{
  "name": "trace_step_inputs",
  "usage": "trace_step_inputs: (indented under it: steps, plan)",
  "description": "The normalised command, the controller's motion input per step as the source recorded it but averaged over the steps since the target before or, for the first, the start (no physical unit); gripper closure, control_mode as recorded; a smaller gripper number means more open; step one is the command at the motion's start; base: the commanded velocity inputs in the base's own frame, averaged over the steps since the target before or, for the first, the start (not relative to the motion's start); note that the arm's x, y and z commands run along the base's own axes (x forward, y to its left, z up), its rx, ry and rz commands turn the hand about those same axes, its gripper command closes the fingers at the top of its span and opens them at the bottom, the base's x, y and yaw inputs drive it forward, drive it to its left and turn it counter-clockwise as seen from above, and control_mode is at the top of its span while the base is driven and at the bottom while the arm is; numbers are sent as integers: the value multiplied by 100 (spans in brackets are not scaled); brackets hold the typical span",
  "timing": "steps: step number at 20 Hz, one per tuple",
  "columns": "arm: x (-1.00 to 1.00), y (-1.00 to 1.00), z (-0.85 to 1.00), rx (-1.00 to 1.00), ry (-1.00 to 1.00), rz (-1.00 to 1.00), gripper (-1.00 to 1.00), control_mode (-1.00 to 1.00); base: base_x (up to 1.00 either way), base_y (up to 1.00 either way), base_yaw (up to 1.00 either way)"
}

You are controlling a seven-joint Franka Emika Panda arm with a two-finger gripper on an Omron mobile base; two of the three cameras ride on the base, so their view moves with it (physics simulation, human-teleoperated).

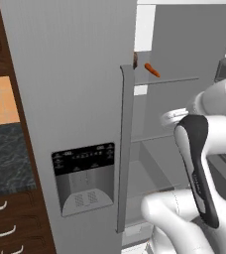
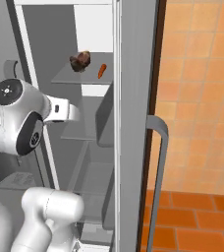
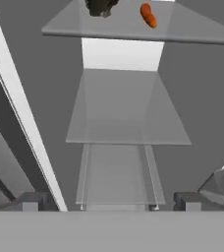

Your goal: Place one carrot and one steak in each tupperware on the nearby counter, to pack two identical lunches.

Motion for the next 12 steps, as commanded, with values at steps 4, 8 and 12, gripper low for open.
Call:
trace_step_inputs:
  steps: [4, 8, 12]
  plan:
    - [85, 0, 6, -9, -27, -2, -100, -100, 0, 0, 0]
    - [61, -8, 1, -1, -11, 0, -100, -100, 0, 0, 0]
    - [85, -4, 34, 11, 2, 3, -100, -100, 0, 0, 0]
